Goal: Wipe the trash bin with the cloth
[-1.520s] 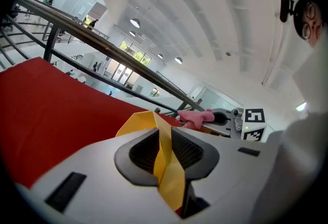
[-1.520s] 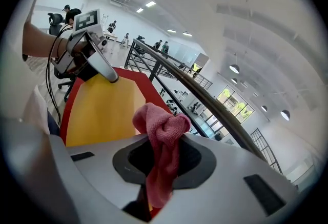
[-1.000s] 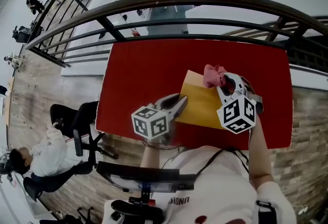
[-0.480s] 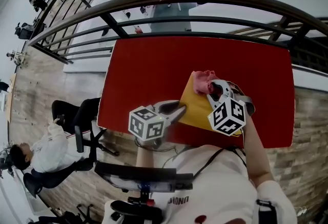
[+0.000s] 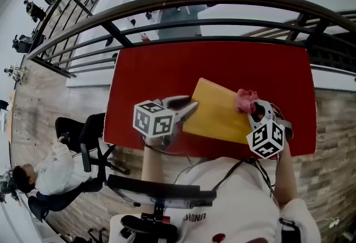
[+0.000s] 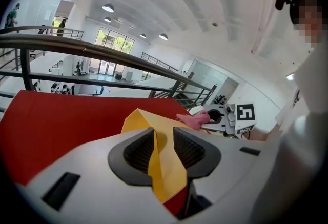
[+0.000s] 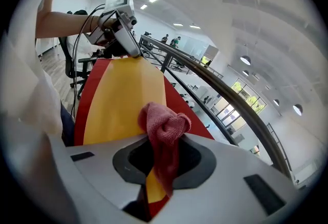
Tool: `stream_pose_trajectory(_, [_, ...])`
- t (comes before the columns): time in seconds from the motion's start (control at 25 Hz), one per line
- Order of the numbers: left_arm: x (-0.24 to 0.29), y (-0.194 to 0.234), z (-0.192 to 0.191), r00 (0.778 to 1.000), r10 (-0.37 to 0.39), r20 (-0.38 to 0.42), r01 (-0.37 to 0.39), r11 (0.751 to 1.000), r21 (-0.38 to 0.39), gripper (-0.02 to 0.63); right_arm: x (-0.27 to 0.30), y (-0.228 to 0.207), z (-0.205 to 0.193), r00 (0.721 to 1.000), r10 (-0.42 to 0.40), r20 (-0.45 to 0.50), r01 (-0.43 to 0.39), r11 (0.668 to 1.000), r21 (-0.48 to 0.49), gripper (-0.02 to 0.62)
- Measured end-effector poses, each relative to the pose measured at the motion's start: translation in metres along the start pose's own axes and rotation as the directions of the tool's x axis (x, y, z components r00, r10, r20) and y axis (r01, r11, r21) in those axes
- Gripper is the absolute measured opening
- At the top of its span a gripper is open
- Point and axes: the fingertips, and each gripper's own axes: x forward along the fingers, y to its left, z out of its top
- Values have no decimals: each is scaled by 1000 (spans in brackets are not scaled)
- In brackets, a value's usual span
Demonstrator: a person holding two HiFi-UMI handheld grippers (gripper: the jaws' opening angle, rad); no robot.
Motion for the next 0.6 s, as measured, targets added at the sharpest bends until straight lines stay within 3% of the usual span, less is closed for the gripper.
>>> stream_pose_trajectory(0.2, [13,4,10,997,17,-78,-15,1000,25,101,-21,-3,-41,998,-39,-54,44,996,79,61])
stream_pose_trajectory(0.4, [12,5,11,998,41,-54,-39,999,30,103,-29,-7,-70,993,-47,-111,60,992,111,61])
stream_pose_trajectory(0.6, [5,2,2,997,74,-33,-73,996,42,101,-31,-14,-70,991,-62,-114,74,992,98,61])
